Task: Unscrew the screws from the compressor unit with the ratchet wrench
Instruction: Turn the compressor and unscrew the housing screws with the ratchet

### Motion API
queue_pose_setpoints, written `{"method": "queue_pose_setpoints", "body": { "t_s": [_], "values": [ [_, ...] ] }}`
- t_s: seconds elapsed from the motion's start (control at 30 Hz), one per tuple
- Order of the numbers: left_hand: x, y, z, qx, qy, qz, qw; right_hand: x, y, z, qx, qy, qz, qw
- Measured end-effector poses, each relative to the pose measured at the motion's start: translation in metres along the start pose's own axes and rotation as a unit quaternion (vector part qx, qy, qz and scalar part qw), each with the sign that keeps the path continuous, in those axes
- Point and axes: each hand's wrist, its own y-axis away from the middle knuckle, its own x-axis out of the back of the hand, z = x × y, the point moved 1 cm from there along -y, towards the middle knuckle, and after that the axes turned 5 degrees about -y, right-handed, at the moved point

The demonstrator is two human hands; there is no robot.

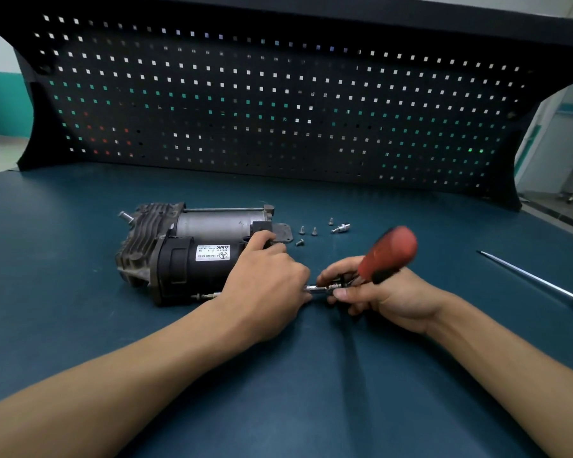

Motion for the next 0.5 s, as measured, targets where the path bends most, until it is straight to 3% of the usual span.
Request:
{"method": "queue_pose_setpoints", "body": {
  "t_s": [0.5],
  "values": [
    [0.0003,0.0011,0.0010,0.009,0.025,0.018,0.999,-0.0005,-0.0077,-0.0021,-0.061,-0.070,0.021,0.995]
  ]
}}
